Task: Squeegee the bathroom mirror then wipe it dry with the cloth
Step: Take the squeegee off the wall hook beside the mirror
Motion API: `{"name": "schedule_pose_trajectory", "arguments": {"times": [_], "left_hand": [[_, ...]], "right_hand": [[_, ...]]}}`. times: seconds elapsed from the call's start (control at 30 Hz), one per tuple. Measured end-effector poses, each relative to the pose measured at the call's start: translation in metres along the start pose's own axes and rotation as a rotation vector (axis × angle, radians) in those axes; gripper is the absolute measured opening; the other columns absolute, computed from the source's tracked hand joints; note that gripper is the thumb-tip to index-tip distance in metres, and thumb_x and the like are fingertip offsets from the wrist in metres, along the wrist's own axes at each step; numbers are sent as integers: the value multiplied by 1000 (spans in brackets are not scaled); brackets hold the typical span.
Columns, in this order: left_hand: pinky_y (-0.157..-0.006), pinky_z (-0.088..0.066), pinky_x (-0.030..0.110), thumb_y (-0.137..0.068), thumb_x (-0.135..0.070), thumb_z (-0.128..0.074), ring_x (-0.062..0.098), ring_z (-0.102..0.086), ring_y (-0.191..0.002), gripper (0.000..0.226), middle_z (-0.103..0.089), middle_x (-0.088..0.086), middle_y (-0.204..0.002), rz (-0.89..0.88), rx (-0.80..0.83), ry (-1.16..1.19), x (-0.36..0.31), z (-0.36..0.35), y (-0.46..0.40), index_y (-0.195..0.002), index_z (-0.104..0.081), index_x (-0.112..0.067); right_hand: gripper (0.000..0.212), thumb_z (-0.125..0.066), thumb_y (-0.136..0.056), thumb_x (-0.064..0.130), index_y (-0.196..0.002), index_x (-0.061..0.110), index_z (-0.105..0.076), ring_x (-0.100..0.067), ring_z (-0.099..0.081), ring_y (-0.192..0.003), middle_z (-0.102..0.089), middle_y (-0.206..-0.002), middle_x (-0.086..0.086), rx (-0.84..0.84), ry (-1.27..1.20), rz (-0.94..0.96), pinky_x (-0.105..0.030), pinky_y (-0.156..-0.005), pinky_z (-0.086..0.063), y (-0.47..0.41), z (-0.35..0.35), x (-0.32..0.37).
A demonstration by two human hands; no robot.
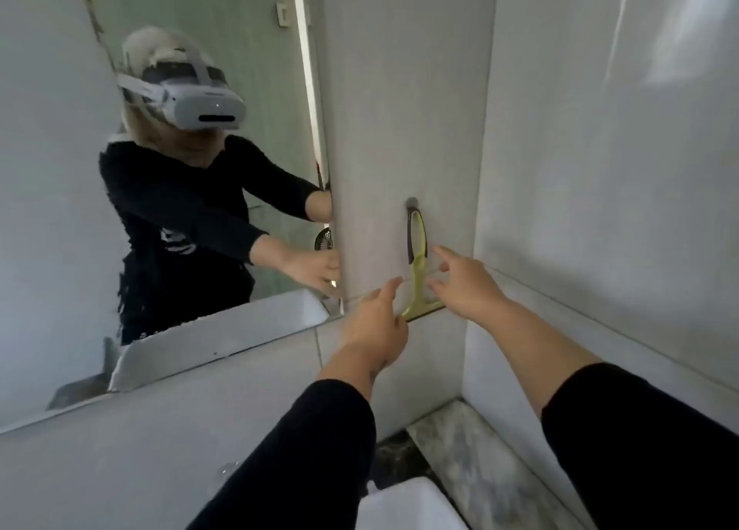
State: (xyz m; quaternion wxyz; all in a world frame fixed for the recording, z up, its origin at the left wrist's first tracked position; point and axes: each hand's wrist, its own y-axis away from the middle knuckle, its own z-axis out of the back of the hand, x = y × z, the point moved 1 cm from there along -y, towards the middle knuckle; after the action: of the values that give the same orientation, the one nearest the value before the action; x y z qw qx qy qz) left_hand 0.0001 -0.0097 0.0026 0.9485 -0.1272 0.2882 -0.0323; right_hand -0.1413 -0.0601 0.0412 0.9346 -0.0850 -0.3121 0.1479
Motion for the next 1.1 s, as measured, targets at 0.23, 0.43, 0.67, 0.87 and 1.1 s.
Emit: {"name": "schedule_pose_trajectory", "arguments": {"times": [0.23,0.43,0.67,0.87,1.1], "left_hand": [[-95,-45,33,-89,-4,-41,22,-43,-129,76,-37,3,-148,13,-54,204,10,-58,-32,-150,-6,-30],[-78,-50,35,-89,-5,-43,23,-51,-115,78,-39,0,-143,0,-147,167,9,-72,-33,-150,-4,-33],[-74,-51,40,-91,-18,-47,23,-58,-101,67,-54,1,-125,-44,-313,75,-15,-57,-13,-149,-17,-33],[-68,-50,36,-84,-34,-62,20,-66,-84,52,-67,-5,-100,-15,-568,-125,-33,-27,26,-133,-47,-28],[-63,-47,31,-75,-30,-74,17,-67,-76,47,-69,-8,-86,-56,-751,-365,-31,44,86,-118,-57,-29]], "right_hand": [[61,-71,-83,22,-138,24,-43,-25,-60,-103,-62,-112,-6,-314,-334,52,-32,-87,-47,-50,-30,-1],[55,-73,-81,19,-130,25,-49,-17,-57,-84,-55,-89,7,-414,-364,99,-33,-82,-51,-52,-34,-1],[71,-70,-79,17,-139,38,-39,-16,-60,-71,-57,-74,2,-420,-422,49,-34,-75,-54,-33,-5,11],[82,-69,-76,14,-140,49,-31,-19,-66,-70,-62,-72,0,-333,-528,-4,-45,-69,-60,4,21,43],[82,-69,-83,24,-147,35,-19,-25,-64,-95,-62,-109,-8,-262,-507,83,-48,-84,-56,52,35,104]]}}
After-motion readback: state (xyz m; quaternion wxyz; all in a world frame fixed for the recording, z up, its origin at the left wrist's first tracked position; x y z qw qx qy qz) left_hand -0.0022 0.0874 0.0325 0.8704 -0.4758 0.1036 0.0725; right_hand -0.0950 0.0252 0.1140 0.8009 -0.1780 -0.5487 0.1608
